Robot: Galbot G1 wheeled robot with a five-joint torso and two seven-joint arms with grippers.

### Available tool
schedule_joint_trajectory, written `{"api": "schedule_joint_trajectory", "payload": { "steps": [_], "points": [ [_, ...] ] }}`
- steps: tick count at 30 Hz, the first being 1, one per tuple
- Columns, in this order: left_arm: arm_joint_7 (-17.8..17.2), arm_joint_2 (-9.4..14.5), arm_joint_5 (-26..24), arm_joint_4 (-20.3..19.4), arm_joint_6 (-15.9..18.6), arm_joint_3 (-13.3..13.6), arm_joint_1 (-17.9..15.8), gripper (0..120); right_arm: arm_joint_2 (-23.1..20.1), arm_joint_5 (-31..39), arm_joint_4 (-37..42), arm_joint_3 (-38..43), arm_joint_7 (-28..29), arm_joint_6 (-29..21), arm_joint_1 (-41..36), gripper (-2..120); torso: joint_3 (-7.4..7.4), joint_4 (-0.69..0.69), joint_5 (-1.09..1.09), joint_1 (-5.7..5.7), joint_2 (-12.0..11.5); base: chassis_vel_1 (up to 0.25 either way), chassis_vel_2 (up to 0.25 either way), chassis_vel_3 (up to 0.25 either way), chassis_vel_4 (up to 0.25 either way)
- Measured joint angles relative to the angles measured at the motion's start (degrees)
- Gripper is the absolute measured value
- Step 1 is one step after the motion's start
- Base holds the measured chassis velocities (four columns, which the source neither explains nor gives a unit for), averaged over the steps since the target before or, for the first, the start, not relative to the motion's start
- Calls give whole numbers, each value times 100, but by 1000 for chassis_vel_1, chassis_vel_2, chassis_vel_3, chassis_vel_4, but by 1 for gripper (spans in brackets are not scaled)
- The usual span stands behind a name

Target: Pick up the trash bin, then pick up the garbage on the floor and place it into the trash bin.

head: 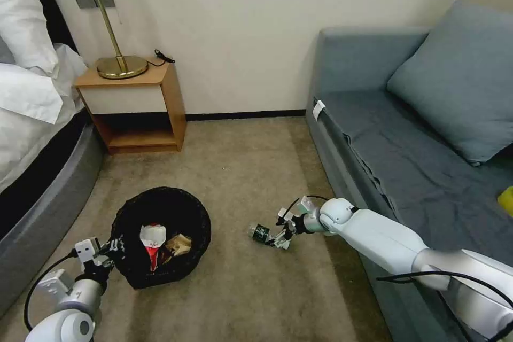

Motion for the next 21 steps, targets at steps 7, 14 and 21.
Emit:
{"api": "schedule_joint_trajectory", "payload": {
  "steps": [7,14,21],
  "points": [
    [28,-11,-18,-19,-28,-79,65,4,478,-226,-459,-117,-121,124,24,100,0,2,1,0,0,0,0,0,0],
    [59,-16,-35,1,-69,-141,104,4,736,-461,-910,-109,-173,361,-13,100,0,1,1,0,0,0,0,0,0],
    [68,-39,-35,32,-97,-153,117,4,896,-662,-1244,1,-229,518,-35,100,0,1,1,0,0,0,0,0,0]
  ]
}}
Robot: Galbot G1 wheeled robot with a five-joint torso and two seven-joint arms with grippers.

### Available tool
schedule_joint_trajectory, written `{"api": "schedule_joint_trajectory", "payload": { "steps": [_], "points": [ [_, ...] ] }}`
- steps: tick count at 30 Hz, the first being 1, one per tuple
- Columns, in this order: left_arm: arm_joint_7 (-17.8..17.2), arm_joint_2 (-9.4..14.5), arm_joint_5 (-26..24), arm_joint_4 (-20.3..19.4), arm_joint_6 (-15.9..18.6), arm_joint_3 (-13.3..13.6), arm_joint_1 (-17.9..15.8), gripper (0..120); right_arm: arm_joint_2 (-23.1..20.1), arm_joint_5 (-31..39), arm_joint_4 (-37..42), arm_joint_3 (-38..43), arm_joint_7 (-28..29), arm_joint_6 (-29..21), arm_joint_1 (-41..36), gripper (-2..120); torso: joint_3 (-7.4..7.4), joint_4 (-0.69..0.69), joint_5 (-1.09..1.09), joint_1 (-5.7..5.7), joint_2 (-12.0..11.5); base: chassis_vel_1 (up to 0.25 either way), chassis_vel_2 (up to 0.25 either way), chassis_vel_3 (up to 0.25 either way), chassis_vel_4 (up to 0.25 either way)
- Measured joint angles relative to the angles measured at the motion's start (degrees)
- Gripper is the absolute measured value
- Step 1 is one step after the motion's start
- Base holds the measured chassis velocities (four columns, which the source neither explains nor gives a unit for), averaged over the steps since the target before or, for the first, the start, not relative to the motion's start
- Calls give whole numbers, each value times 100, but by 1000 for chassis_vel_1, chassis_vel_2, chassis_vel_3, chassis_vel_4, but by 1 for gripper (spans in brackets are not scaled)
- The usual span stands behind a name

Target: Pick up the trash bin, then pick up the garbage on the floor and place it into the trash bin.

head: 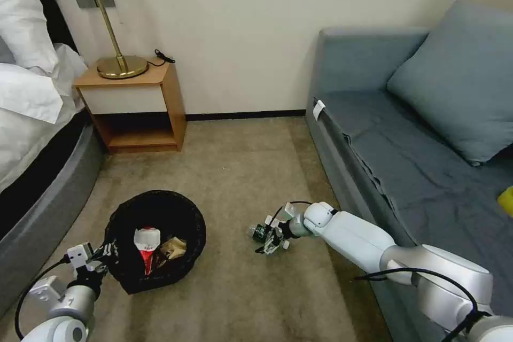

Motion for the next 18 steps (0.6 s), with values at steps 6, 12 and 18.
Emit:
{"api": "schedule_joint_trajectory", "payload": {
  "steps": [6,12,18],
  "points": [
    [0,-12,2,27,-13,-12,-2,4,236,-125,-366,131,252,112,-85,100,0,-1,0,0,0,0,0,0,0],
    [2,5,2,71,-25,-47,-6,4,477,-304,-837,246,400,281,-86,100,-1,0,1,0,0,0,0,0,0],
    [3,19,0,114,-42,-56,-25,4,632,-582,-1168,399,603,413,-93,100,0,0,-1,0,0,0,0,0,0]
  ]
}}
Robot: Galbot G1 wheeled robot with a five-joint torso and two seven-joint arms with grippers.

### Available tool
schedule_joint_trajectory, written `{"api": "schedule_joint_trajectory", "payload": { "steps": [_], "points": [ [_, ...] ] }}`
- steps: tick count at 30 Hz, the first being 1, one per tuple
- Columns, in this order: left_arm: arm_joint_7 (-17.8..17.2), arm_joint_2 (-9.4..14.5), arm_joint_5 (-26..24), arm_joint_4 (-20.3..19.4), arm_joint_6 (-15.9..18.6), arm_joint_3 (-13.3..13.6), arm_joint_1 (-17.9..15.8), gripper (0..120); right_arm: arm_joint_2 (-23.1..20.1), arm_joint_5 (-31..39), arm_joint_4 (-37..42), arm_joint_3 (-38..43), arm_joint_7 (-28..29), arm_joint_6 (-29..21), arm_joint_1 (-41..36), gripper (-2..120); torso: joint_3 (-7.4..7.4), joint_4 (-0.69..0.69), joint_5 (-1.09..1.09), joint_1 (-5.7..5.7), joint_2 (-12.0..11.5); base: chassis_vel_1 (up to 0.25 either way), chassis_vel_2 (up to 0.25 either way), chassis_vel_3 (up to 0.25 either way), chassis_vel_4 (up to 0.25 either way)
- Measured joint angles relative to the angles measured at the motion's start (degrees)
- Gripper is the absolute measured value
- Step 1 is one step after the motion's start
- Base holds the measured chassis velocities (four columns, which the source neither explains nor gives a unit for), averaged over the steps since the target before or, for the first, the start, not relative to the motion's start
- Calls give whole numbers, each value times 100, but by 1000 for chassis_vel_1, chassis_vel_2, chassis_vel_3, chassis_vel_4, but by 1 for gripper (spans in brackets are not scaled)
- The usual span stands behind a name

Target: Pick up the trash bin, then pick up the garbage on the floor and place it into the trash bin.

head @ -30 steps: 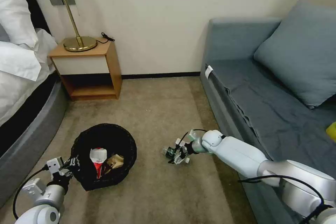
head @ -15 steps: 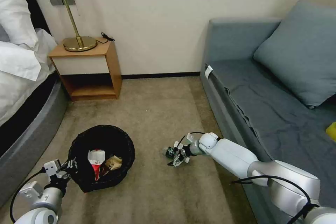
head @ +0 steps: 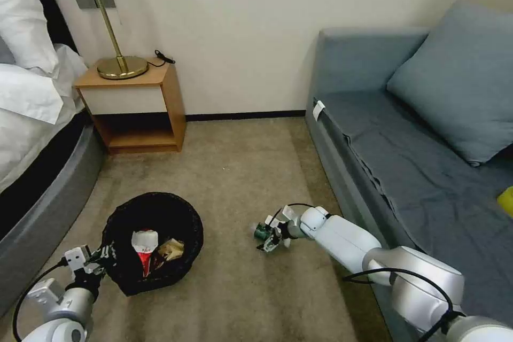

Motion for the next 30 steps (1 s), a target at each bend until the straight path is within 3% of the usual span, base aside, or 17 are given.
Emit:
{"api": "schedule_joint_trajectory", "payload": {
  "steps": [6,20,30],
  "points": [
    [-2,4,-3,16,-1,8,-17,4,25,-58,-60,54,158,63,-26,98,0,0,0,0,0,0,0,0,0],
    [5,4,-32,-28,-27,-64,34,4,-27,-99,87,216,326,161,-180,43,0,0,2,0,0,0,0,0,0],
    [21,8,-85,-64,-47,-109,94,4,-264,115,665,417,661,107,-247,20,1,0,2,0,-1,0,0,0,0]
  ]
}}
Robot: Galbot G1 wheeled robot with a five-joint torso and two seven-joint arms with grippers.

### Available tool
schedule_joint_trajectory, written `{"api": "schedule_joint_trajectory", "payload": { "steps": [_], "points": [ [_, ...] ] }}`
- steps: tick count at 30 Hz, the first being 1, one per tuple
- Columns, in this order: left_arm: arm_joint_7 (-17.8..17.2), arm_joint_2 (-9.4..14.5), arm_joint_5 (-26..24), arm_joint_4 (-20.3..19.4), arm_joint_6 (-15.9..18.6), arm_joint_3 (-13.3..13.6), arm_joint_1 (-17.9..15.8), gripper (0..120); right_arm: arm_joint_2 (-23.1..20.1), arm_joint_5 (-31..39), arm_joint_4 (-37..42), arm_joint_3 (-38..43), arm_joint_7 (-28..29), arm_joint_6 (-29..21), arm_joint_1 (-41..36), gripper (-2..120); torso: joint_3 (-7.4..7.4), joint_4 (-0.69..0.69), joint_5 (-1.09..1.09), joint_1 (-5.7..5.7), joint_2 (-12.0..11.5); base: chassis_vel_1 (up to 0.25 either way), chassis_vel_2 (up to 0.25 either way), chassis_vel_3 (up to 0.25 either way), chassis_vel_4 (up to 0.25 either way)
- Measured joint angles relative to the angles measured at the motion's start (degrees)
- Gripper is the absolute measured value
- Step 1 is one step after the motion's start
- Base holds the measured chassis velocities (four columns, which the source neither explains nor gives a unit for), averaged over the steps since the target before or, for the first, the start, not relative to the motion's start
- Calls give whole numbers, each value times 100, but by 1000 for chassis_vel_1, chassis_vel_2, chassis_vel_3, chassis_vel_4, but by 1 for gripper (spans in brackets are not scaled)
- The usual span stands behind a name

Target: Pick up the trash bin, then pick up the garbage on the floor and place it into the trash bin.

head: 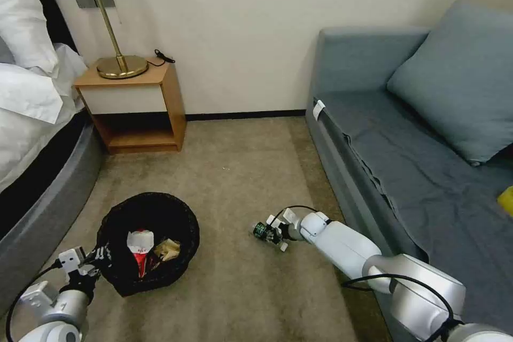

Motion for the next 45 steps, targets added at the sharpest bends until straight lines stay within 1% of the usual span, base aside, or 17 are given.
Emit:
{"api": "schedule_joint_trajectory", "payload": {
  "steps": [3,5,6,10,11,13,15,16,19,22,23,27,30,35,39,40,45],
  "points": [
    [0,10,-24,-19,0,5,7,4,-154,191,323,25,111,-68,14,20,0,0,1,0,0,0,0,0,0],
    [0,30,-37,-21,0,23,-5,4,-457,460,931,111,310,-211,82,20,0,1,0,0,0,0,0,0,0],
    [0,30,-37,-21,0,23,-5,4,-457,460,931,111,310,-211,82,20,0,1,0,0,0,0,0,0,0],
    [-20,45,-37,-22,42,133,-74,4,-1276,985,2423,587,880,-429,116,20,0,-1,-1,0,0,0,0,0,0],
    [-20,45,-37,-22,42,133,-74,4,-1276,985,2423,587,880,-429,116,20,0,-1,-1,0,0,0,0,0,0],
    [-31,50,-32,-25,70,191,-98,4,-1549,1216,3010,751,1087,-436,104,20,0,-5,-2,0,0,0,0,0,0],
    [-37,83,-22,-26,99,241,-117,4,-1782,1536,3656,850,1331,-434,93,20,0,-1,1,0,0,0,0,0,0],
    [-37,83,-22,-26,99,241,-117,4,-1782,1536,3656,850,1331,-434,93,20,0,-1,1,0,0,0,0,0,0],
    [-43,166,-64,-32,186,297,-156,4,-2169,2159,4844,908,1673,-353,62,20,-1,1,0,0,1,0,0,0,0],
    [-44,190,-128,-34,237,337,-173,4,-2270,2306,5244,864,1795,-262,52,20,-1,-1,0,0,0,0,0,0,0],
    [-42,204,-159,-39,275,383,-186,4,-2316,2418,5617,766,1948,-133,52,20,0,-1,0,0,0,0,0,0,0],
    [-42,215,-163,-55,315,452,-212,4,-2291,2604,6131,533,2265,45,106,20,-1,-1,0,0,0,0,0,0,0],
    [-41,214,-174,-79,354,513,-231,4,-2129,2770,6512,194,2499,227,279,20,-1,0,-1,0,0,0,0,0,0],
    [-35,193,-183,-82,375,565,-253,4,-1781,2890,6735,-309,2704,451,535,20,0,0,-1,0,0,0,0,0,0],
    [-33,182,-183,-83,379,571,-257,4,-1637,2914,6793,-456,2714,513,591,20,0,1,-2,0,0,0,0,0,0],
    [-28,168,-185,-82,382,573,-259,4,-1456,2944,6859,-615,2734,560,632,20,0,0,-1,0,0,0,0,0,0],
    [-7,133,-197,-70,384,573,-261,4,-1125,2935,6948,-1080,2772,667,635,20,-1,1,-1,0,0,0,0,0,0]
  ]
}}
